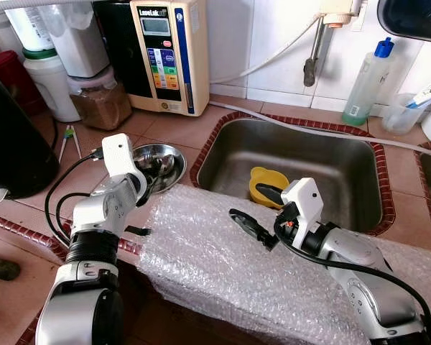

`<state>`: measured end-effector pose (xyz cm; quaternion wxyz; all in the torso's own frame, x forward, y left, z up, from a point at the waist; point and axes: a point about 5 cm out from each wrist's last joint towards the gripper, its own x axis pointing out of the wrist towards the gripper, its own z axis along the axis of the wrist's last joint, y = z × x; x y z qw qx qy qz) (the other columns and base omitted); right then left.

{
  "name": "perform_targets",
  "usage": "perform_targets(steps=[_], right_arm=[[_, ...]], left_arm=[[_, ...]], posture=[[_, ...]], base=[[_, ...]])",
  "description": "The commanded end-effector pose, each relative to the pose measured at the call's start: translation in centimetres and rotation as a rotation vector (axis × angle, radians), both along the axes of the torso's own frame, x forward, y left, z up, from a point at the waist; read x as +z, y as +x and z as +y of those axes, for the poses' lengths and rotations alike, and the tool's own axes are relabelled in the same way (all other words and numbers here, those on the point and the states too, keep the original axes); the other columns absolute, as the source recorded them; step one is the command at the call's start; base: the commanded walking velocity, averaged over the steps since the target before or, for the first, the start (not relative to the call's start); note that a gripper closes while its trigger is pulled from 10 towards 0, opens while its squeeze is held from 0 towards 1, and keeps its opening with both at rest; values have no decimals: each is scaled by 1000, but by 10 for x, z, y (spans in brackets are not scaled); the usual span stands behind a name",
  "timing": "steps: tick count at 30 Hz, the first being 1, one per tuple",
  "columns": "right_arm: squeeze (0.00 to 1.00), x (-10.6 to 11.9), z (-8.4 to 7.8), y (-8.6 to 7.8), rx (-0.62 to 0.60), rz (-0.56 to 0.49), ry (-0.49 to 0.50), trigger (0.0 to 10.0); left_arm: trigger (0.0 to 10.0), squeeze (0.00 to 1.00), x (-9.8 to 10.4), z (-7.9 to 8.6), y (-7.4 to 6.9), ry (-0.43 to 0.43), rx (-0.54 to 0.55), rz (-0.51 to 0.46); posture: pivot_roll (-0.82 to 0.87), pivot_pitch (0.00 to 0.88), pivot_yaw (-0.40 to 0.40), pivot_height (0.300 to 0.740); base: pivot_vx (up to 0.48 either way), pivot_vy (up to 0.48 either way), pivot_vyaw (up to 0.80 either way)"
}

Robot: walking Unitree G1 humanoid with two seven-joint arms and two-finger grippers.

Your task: Kitchen organization

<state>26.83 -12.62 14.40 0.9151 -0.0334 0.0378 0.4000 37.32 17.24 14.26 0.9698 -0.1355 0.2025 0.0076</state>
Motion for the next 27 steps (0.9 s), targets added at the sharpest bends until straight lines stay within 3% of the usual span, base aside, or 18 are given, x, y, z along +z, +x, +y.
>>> perform_targets(steps=[1, 2, 3, 4, 5, 6, 7, 8, 9, 11, 27], right_arm=[[0, 5, 3, 0, 19, -15, -2, 10000], [0, 5, 4, 0, 20, -15, -3, 10000], [0, 4, 4, 0, 20, -14, -3, 10000], [0, 4, 3, 0, 20, -14, -3, 10000], [0, 4, 3, 0, 20, -14, -4, 10000], [0, 4, 3, -1, 20, -13, -4, 10000], [0, 4, 3, -1, 19, -13, -5, 10000], [0, 4, 3, -1, 18, -13, -6, 10000], [0, 4, 3, -1, 18, -13, -6, 10000], [0, 3, 2, -2, 16, -12, -7, 10000], [0, 4, 2, -1, 11, -18, -17, 10000]], left_arm=[[10000, 1000, 1, 2, 2, 19, 6, 46], [10000, 1000, -1, 3, 2, 20, 5, 61], [10000, 78, -2, 2, 1, 9, -3, 66], [10000, 78, -3, 2, 1, -1, -9, 65], [10000, 0, -4, 2, 1, -2, -7, 68], [10000, 0, -5, 3, 0, -1, -5, 71], [9294, 0, -6, 3, 0, 0, -4, 75], [5765, 0, -9, 4, -1, -2, 6, 84], [5765, 0, -10, 5, -1, -4, 12, 90], [0, 0, -15, 5, -3, -15, 8, 106], [0, 0, -28, 3, -7, -34, -4, 149]], posture=[[-218, 2, 96, 740], [-219, 2, 98, 740], [-219, 2, 98, 740], [-219, 2, 98, 740], [-220, 5, 100, 740], [-220, 5, 100, 740], [-222, 7, 101, 740], [-222, 7, 101, 740], [-222, 7, 101, 740], [-224, 10, 103, 740], [-224, 10, 101, 740]], base=[[0, 0, 0], [0, 0, 0], [0, 0, 0], [0, 0, 0], [0, 0, 0], [0, 0, 0], [0, 0, 0], [0, 0, 0], [0, 0, 0], [0, 0, 0], [0, 0, 0]])
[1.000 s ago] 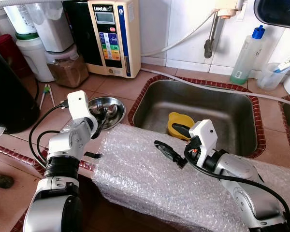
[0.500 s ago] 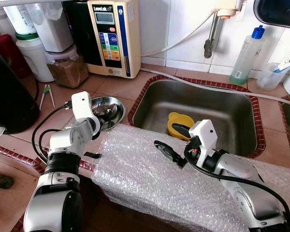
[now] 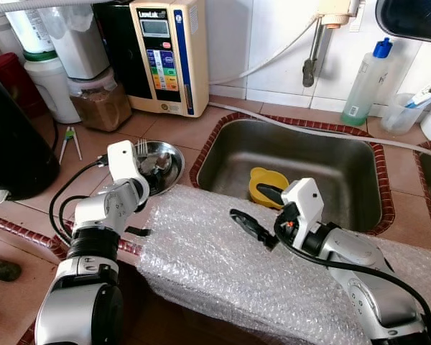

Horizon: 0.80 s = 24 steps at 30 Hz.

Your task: Kitchen organization

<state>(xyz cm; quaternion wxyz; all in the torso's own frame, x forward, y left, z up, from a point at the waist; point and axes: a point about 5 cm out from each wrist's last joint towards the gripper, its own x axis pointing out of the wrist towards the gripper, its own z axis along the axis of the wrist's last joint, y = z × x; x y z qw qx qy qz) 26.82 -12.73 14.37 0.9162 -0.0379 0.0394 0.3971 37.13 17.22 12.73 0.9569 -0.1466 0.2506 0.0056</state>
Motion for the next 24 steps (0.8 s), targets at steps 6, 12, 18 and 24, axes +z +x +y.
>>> perform_targets(steps=[6, 12, 18, 24], right_arm=[[0, 4, 3, 0, 17, -19, -10, 10000], [0, 4, 3, 1, 13, -20, -11, 10000], [0, 3, 2, 2, 4, -22, -11, 10000], [0, 4, 1, 2, -1, -25, -11, 10000]], left_arm=[[0, 0, -15, 5, -6, -11, 16, 56], [0, 0, -16, 7, -7, -12, 28, 54], [0, 0, -15, 10, -6, -9, 45, 43], [0, 0, -12, 13, -4, -4, 62, 28]], posture=[[-222, 10, 98, 740], [-221, 11, 97, 740], [-220, 12, 97, 740], [-220, 10, 97, 740]], base=[[0, 0, 0], [0, 0, 0], [0, 0, 0], [0, 0, 0]])
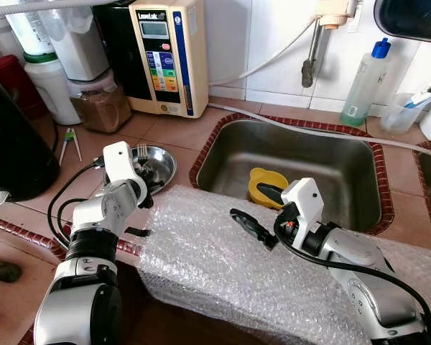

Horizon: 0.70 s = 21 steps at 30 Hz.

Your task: Kitchen organization

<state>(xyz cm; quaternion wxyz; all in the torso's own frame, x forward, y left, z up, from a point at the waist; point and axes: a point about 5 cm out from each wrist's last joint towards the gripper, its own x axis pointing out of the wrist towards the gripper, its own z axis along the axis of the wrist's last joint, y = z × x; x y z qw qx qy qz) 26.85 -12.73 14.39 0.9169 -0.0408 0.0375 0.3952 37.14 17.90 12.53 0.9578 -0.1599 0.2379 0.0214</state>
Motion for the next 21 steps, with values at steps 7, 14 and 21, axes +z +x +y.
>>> perform_targets(steps=[7, 14, 21], right_arm=[[0, 4, 1, 3, 2, -23, -5, 10000], [0, 5, 1, 4, 1, -27, -5, 10000], [0, 6, -1, 5, -4, -31, -8, 10000]], left_arm=[[0, 0, -9, 7, -3, 14, 28, 36], [0, 0, 0, 9, 1, 1, 61, -46], [0, 0, 10, 11, 4, 111, 59, -126]], posture=[[-218, 7, 95, 740], [-219, 5, 91, 740], [-224, 4, 88, 740]], base=[[0, 0, 0], [0, 0, 0], [0, 0, 0]])
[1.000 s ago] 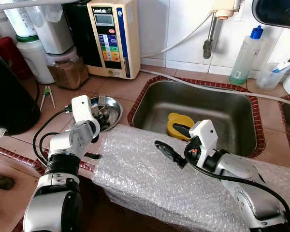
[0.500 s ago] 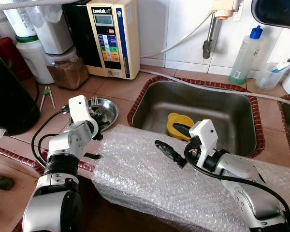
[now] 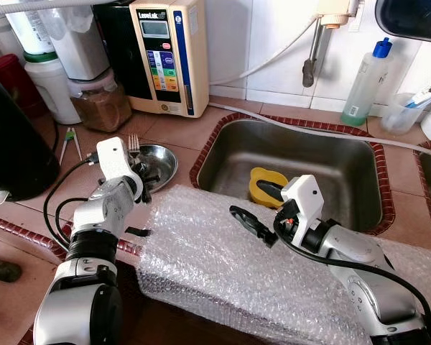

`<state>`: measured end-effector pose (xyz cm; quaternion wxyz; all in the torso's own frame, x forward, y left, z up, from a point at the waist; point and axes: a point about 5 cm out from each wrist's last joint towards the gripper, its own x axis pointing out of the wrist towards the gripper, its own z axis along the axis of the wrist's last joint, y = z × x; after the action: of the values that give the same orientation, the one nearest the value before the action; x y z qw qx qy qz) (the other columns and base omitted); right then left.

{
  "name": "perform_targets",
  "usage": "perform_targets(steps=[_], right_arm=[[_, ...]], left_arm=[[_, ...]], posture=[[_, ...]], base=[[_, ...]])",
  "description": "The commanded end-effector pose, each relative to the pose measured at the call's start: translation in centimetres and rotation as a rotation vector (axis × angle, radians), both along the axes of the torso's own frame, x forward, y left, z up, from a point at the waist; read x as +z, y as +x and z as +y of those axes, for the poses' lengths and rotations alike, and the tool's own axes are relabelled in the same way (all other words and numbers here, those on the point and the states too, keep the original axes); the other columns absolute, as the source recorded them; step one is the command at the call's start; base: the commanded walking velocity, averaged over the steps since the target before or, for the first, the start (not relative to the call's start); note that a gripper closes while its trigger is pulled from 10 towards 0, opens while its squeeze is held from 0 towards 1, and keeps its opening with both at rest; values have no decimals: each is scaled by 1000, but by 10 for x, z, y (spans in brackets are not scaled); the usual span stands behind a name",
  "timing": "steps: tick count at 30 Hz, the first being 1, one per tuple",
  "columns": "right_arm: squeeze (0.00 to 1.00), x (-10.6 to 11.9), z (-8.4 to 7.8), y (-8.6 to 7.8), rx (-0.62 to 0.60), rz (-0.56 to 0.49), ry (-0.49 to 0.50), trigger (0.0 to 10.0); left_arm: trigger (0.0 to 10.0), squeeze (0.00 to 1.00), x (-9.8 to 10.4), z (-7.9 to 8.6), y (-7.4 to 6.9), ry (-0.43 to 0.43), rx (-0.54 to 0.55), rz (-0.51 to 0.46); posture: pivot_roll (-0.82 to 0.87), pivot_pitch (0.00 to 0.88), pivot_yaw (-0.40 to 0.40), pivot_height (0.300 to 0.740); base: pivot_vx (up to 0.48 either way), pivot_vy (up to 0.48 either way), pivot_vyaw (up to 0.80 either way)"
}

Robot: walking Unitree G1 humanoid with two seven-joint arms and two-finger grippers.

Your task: Kitchen organization

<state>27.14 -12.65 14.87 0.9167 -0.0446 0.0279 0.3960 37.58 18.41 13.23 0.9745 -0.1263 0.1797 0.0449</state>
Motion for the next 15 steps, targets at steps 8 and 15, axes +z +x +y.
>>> perform_targets(steps=[8, 15], right_arm=[[0, 1, -2, 3, -19, -14, -12, 10000], [0, 6, -6, 6, -62, -40, 3, 10000]], left_arm=[[0, 0, 15, 2, 3, 162, -17, -110], [0, 0, 37, -7, 5, 276, -40, -288]], posture=[[-224, 4, 88, 740], [-233, 9, 85, 740]], base=[[0, 0, 0], [0, 0, 0]])
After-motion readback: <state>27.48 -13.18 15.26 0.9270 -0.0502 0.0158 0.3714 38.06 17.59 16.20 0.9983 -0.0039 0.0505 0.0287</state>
